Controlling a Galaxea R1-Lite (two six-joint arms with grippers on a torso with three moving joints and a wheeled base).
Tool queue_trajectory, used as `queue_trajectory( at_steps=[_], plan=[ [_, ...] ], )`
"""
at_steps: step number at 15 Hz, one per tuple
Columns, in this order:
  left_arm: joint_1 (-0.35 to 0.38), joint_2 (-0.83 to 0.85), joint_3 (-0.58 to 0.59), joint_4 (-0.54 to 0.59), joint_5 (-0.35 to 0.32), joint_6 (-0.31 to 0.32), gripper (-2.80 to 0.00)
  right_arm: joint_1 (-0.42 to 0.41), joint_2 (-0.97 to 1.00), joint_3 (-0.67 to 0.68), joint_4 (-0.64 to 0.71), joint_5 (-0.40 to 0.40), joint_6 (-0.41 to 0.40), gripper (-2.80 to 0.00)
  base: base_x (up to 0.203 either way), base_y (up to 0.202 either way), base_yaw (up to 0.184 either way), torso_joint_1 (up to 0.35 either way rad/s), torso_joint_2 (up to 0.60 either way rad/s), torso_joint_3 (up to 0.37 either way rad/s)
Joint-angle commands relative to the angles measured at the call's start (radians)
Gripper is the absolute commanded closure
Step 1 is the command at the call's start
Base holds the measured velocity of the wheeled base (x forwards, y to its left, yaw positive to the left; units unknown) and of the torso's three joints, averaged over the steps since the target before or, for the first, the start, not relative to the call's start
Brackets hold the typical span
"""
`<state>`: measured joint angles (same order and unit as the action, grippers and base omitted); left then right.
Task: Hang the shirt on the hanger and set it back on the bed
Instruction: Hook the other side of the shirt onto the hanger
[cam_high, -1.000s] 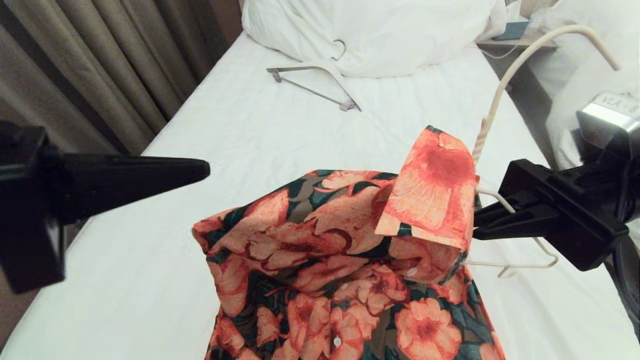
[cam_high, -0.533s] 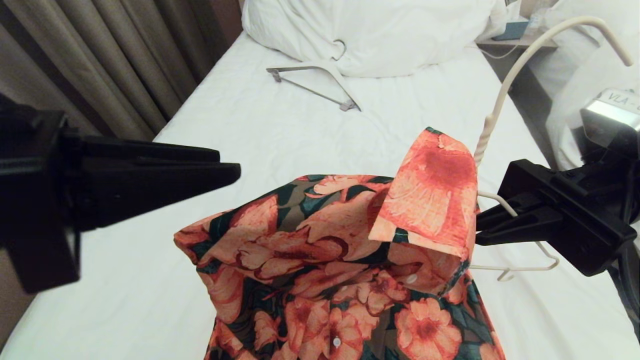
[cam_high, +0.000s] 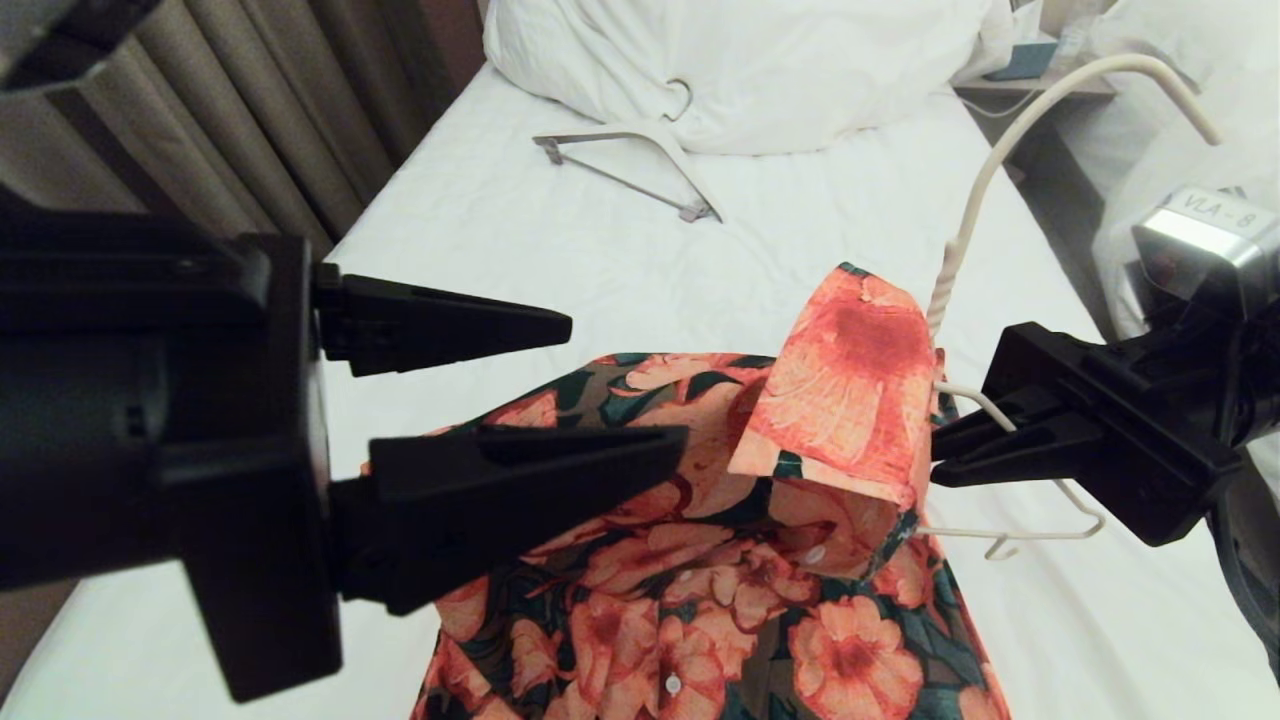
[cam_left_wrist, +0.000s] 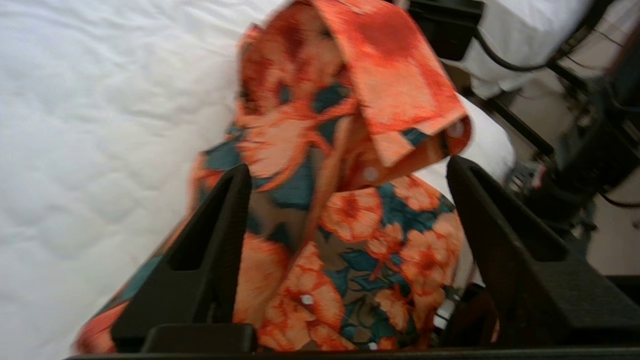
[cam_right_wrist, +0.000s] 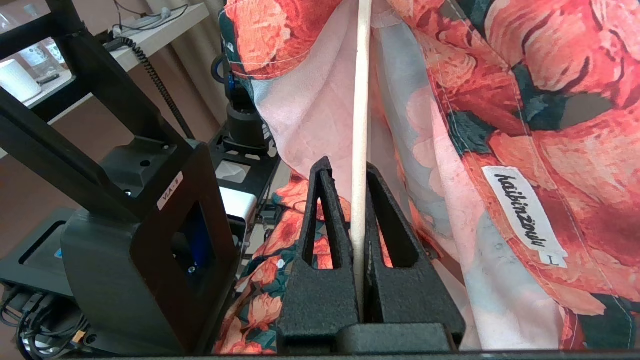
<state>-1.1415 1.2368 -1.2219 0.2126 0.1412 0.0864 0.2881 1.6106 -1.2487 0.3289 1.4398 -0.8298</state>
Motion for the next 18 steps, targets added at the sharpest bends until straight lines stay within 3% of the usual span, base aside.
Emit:
queue_trajectory(
  at_steps=[1,6,8,18],
  plan=[
    [-0.006,0.060,0.001,-0.007,-0.021,0.002,-2.80,0.000,0.005,0.000,0.002,0.008,-0.005,0.00,0.000,0.000,0.000,0.000,0.00,0.000],
    [0.053,0.185,-0.010,-0.177,-0.042,0.058,-2.80,-0.004,0.005,0.001,0.002,0.008,-0.005,0.00,0.000,0.000,0.000,0.000,0.00,0.000],
    [0.071,0.201,-0.041,-0.174,-0.077,0.068,-2.80,-0.004,0.002,0.000,0.001,0.008,-0.006,0.00,0.000,0.000,0.000,0.000,0.00,0.000],
    [0.060,0.272,-0.037,-0.183,-0.084,0.069,-2.80,-0.003,-0.026,0.009,0.002,0.008,-0.006,0.00,0.000,0.000,0.000,0.000,0.00,0.000]
  ],
)
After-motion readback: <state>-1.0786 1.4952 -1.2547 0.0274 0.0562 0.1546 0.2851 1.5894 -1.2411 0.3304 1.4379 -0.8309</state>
